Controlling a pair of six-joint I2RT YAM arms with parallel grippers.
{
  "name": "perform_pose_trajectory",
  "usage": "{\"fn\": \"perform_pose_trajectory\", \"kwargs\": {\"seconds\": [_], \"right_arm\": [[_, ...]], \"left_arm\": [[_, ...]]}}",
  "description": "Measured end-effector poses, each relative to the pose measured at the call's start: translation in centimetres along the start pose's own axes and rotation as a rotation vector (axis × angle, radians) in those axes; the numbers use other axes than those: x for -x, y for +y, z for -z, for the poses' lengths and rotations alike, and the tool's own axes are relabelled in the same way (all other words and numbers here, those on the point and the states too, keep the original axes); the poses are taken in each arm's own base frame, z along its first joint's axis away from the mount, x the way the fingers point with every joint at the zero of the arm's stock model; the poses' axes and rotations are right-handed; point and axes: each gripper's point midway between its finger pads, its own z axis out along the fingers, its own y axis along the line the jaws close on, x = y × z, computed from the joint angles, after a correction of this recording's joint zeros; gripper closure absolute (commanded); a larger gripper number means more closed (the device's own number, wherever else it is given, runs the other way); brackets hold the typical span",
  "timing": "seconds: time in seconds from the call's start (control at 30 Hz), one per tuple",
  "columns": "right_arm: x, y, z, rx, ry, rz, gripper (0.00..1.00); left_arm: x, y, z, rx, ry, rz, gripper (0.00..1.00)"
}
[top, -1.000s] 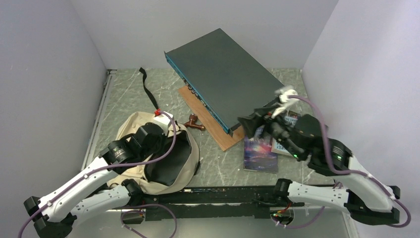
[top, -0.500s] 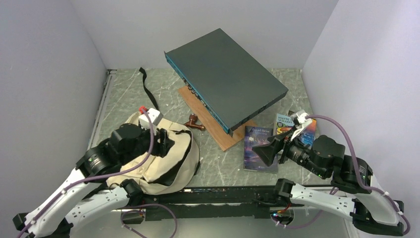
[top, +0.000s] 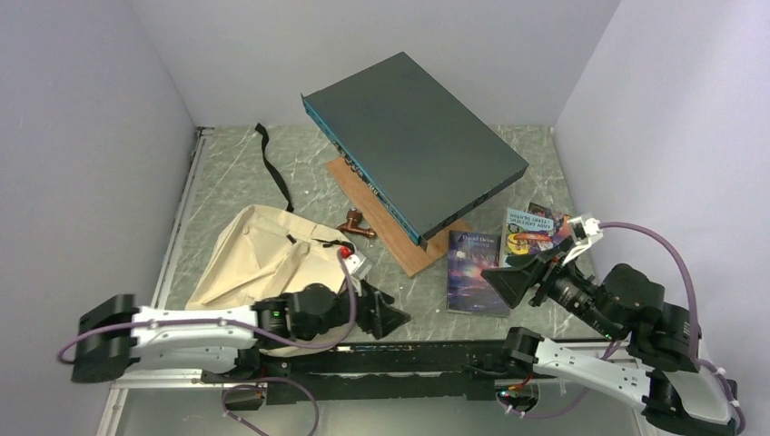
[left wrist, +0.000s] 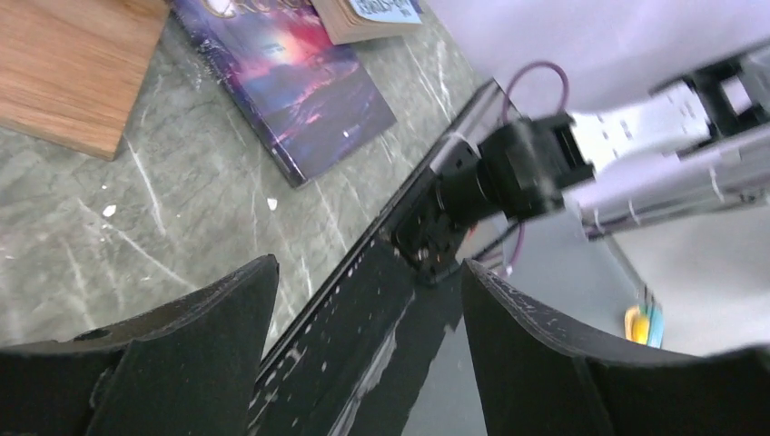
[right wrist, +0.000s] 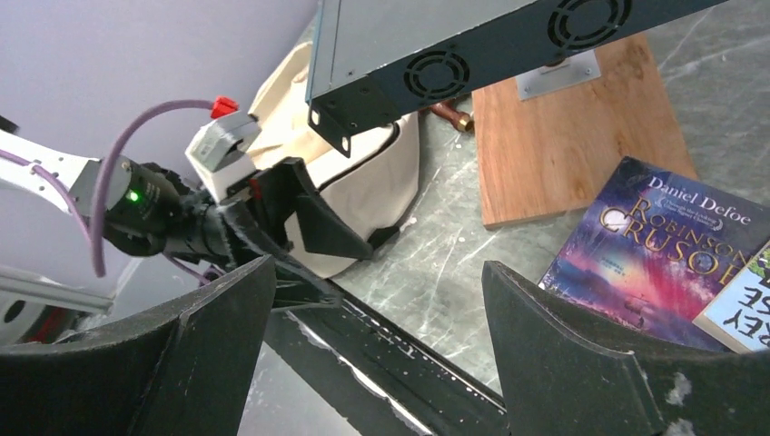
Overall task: Pack the student bag
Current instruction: Pick up the book from the center of the board.
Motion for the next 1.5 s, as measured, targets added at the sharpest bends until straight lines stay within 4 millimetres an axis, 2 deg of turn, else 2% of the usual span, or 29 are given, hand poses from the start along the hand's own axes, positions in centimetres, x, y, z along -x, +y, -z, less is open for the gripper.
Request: {"fn": "perform_pose_trajectory", "kwargs": {"seconds": [0.17,0.3,0.37,0.5,0.57,0.7,0.83,0.93,1.03,1.17,1.23,1.5], "right_arm": [[-0.7,0.3,-1.4,-0.026,0.046,0.021,0.14],[-0.8,0.7,-1.5,-0.005,0.045,0.013,0.14],[-0.9,0.8,-1.3,0.014,0.041,0.005,0.14],[-0.8,0.7,-0.6,0.033,0.023,-0.019,0.14],[-0.7,0.7,-0.2,0.043,0.010,-0.033,0.14],[-0.4,0.7,0.6,0.068,-0.014,-0.062,0.14],[-0.5,0.6,1.1,0.087,-0.025,-0.081,0.14],[-0.8,0.5,1.2,0.091,-0.024,-0.089,0.14],[-1.0,0.5,1.1,0.089,-0.018,-0.089,0.14],[-1.0,0.5,1.1,0.092,-0.018,-0.089,0.14],[-0.9,0.6,1.1,0.094,-0.021,-0.090,0.14],[-0.9,0.7,0.9,0.092,-0.019,-0.089,0.14]], "left_arm": [[-0.8,1.2,-4.4,0.103,-0.087,0.200,0.23],[-2.7,3.9,-6.6,0.196,-0.131,0.339,0.25],[-3.7,5.0,-7.7,0.238,-0.140,0.383,0.31],[-4.5,5.4,-10.6,0.230,-0.186,0.465,0.40],[-5.5,5.9,-12.4,0.210,-0.209,0.504,0.41],[-8.1,7.1,-14.4,0.220,-0.186,0.531,0.38],[-7.4,6.1,-15.5,0.204,-0.195,0.544,0.37],[-6.7,5.5,-16.3,0.192,-0.203,0.550,0.40],[-6.4,5.9,-16.8,0.194,-0.213,0.554,0.41],[-6.5,8.3,-17.5,0.230,-0.226,0.545,0.37],[-5.8,8.6,-17.8,0.223,-0.245,0.550,0.36],[-5.2,8.2,-19.6,0.181,-0.250,0.561,0.37]]}}
